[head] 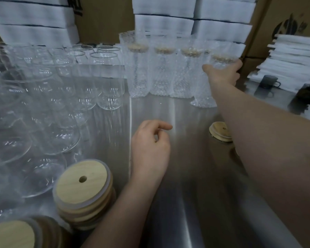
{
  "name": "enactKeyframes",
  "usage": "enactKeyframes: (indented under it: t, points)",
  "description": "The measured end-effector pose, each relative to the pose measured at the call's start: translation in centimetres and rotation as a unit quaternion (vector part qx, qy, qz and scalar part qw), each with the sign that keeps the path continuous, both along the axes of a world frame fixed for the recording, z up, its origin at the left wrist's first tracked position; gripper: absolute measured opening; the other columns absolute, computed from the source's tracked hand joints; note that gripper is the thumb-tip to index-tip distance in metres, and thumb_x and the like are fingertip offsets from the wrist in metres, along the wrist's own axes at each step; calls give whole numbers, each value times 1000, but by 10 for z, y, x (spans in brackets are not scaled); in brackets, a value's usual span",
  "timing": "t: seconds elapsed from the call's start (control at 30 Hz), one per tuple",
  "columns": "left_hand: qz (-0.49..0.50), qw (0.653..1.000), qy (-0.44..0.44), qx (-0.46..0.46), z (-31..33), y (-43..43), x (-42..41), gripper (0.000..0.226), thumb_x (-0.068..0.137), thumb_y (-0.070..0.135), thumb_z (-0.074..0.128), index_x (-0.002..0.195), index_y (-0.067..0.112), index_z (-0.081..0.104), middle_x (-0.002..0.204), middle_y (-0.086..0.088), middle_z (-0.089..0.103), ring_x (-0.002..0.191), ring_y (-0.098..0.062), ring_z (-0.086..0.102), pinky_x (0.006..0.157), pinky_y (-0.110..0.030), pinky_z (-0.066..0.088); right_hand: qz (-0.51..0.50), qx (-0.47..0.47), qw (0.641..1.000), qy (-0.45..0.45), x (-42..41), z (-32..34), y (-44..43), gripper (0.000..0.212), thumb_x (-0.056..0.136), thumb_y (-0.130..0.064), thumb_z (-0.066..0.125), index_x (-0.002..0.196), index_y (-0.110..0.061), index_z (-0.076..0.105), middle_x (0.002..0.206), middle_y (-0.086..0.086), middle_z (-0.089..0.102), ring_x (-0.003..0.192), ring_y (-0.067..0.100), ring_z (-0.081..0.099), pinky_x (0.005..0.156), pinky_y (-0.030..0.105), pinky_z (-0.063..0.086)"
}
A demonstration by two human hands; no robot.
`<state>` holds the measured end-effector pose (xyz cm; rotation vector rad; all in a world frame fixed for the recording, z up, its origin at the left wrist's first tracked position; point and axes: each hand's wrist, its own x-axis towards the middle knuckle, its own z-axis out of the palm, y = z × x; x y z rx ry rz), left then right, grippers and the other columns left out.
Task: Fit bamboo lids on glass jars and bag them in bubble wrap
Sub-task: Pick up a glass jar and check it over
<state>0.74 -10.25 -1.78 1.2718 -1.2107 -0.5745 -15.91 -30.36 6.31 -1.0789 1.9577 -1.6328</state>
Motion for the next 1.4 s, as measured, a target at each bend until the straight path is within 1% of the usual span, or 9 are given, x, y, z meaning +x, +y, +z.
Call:
enactKeyframes:
  t: [0.2,0.4,0.5,0.57,0.7,0.87,1.1,1.2,1.4]
  points:
    - [2,1000,-8,5,0,-1,0,30,83,-5,51,80,16,72,81,10,59,70,-16,53,70,-30,44,-10,111,993,45,3,5,6,122,71,-63,75,155,-29,-6,158,14,8,140,38,22,108,53,27]
    - [8,1000,-13,6,2,-2,3,29,83,-3,50,82,15,72,84,8,60,73,-18,54,72,-34,46,-48,-64,963,258,45,42,34,98,82,-39,74,156,-30,11,161,15,7,147,32,19,118,51,21]
    - [16,1000,-21,3,3,0,3,29,83,-2,51,81,16,73,88,4,64,78,-19,58,75,-35,48,100,-188,938,272,89,61,54,55,88,-17,60,141,-23,45,134,1,44,118,18,48,96,29,46]
    - [21,1000,-21,2,3,1,4,29,83,-4,51,81,16,72,91,3,66,84,-18,60,79,-32,47,284,-160,916,235,127,59,73,54,87,-6,56,138,-21,49,123,-4,50,101,9,52,80,17,49]
    - [31,999,-21,21,5,3,4,31,85,0,55,68,25,55,87,-4,66,90,-27,62,80,-36,48,407,-19,854,324,184,33,86,71,86,-22,62,149,-35,31,148,12,30,134,30,37,109,44,38]
    - [36,998,-16,47,11,9,8,28,90,15,53,64,20,45,78,-8,61,84,-33,61,65,-38,45,382,3,856,349,202,14,81,58,88,-37,62,141,-34,37,137,9,36,126,32,41,105,44,36]
    - [60,997,-9,48,10,6,9,24,89,11,57,68,20,48,86,-12,63,86,-33,60,70,-39,44,390,-53,871,294,195,4,80,42,89,-27,66,104,-17,28,97,6,48,85,27,53,74,39,47]
    - [58,998,-4,32,7,3,13,16,87,1,55,96,10,64,103,-10,64,98,-29,61,85,-44,49,385,-67,896,210,184,-5,83,45,85,-23,73,100,-14,31,81,-4,42,68,12,44,56,29,35]
    - [126,992,-17,-27,7,2,13,65,77,-4,60,139,5,42,136,-14,47,129,-29,42,111,-36,31,325,-139,934,45,145,-18,109,48,75,-14,82,98,-18,40,95,-2,45,98,29,54,81,35,45]
